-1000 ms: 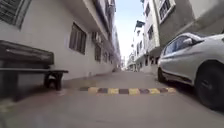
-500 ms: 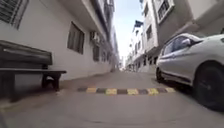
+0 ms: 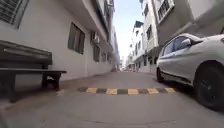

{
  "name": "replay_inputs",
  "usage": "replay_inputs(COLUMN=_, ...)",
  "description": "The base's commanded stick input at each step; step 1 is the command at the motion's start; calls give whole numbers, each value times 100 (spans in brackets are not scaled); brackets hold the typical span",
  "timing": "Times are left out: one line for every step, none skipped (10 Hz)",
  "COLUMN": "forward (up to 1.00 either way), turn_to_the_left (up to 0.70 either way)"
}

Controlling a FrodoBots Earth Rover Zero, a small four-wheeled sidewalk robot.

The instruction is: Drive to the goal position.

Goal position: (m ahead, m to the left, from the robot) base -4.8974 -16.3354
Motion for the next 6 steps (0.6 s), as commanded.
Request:
replay_inputs(forward=0, turn_to_the_left=-85)
replay_inputs(forward=0, turn_to_the_left=-85)
replay_inputs(forward=0, turn_to_the_left=-85)
replay_inputs(forward=0, turn_to_the_left=-85)
replay_inputs(forward=0, turn_to_the_left=-85)
replay_inputs(forward=0, turn_to_the_left=-85)
